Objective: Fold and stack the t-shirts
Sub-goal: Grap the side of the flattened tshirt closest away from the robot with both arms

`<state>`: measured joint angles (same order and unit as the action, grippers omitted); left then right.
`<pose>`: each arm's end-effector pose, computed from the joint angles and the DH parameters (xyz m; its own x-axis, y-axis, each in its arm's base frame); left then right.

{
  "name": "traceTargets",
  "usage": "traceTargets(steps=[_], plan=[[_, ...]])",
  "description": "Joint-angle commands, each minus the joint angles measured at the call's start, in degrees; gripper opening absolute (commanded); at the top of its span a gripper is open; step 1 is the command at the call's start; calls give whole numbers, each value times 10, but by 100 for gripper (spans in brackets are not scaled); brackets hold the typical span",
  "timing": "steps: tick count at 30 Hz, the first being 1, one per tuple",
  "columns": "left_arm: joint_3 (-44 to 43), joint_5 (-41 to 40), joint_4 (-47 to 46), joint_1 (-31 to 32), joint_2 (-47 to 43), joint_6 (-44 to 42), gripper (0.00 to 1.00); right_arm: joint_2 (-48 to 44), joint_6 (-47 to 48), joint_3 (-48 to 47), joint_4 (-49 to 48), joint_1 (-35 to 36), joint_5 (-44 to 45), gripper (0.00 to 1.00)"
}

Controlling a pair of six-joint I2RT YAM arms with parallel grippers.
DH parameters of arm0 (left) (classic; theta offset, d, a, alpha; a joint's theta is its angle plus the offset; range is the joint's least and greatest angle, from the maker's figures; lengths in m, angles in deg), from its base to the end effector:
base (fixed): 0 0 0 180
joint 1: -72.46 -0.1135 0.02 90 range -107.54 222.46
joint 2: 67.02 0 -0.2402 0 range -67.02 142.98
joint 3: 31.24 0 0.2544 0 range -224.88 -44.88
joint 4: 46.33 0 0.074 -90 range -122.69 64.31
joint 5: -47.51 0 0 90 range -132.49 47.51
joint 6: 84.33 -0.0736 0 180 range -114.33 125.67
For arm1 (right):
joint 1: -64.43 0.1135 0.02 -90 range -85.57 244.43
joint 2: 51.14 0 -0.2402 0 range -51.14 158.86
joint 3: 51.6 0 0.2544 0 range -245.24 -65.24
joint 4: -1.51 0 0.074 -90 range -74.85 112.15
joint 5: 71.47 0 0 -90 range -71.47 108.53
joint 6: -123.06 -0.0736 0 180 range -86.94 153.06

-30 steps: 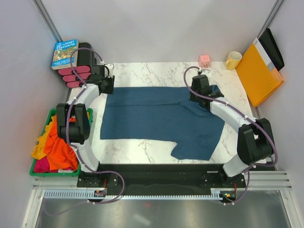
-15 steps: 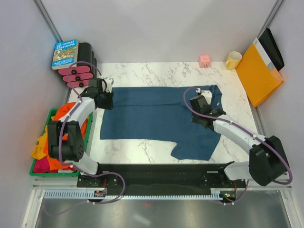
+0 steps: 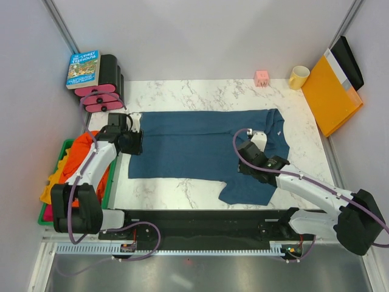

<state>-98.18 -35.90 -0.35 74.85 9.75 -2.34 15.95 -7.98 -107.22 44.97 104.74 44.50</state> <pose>0.2977 -0.0209 0.1822 -0.8036 0.1721 -0.5697 0.2200 0.9754 -0.0157 0.2163 0.1413 0.1694 -0.7266 0.1576 -0.6687 0.1158 0.9875 0.1069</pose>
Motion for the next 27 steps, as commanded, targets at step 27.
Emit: traceTargets(steps=[27], plan=[[-46,-14,208,-52,161,-75,53,29,23,-14,-33,64,108,52]])
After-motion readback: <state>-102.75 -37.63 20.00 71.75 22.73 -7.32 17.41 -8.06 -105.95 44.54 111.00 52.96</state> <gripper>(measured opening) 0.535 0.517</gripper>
